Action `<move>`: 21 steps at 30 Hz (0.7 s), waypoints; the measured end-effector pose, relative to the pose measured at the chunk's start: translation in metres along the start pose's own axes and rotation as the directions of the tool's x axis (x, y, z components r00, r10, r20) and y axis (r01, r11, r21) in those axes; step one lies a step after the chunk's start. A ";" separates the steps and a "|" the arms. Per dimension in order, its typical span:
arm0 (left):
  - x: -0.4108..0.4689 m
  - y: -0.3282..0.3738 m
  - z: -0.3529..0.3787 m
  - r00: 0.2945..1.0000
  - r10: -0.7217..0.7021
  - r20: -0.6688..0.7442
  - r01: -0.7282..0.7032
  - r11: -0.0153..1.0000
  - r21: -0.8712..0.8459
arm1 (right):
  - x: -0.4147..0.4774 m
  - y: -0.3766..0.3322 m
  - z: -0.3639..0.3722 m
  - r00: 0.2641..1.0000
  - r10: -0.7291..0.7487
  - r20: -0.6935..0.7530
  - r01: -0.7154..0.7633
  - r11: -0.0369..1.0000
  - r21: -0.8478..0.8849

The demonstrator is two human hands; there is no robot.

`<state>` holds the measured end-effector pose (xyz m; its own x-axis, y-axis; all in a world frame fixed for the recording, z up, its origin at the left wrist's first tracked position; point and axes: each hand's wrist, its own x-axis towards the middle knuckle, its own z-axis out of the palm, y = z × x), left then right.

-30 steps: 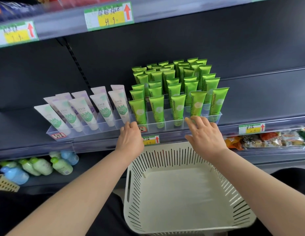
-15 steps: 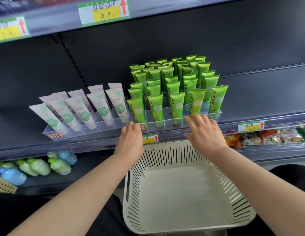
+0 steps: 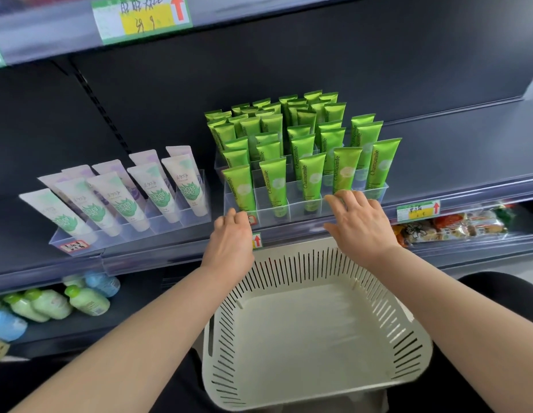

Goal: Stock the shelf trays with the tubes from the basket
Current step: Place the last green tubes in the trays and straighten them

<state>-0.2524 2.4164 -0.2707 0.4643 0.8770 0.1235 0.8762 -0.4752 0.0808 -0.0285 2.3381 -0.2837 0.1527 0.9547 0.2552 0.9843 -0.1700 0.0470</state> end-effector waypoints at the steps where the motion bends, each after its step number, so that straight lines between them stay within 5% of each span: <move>1: 0.001 0.003 0.000 1.000 0.004 0.000 -0.004 1.000 -0.002 | 0.000 0.003 0.000 1.000 0.008 -0.003 -0.008 1.000 0.003; 21: 0.026 0.089 0.005 0.995 0.085 0.060 -0.087 0.996 0.030 | -0.006 0.074 0.001 0.978 0.210 -0.010 -0.210 0.978 0.003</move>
<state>-0.1617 2.3973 -0.2648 0.5438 0.8363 0.0703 0.8361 -0.5471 0.0404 0.0434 2.3207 -0.2831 0.3551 0.8954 0.2687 0.9306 -0.3660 -0.0104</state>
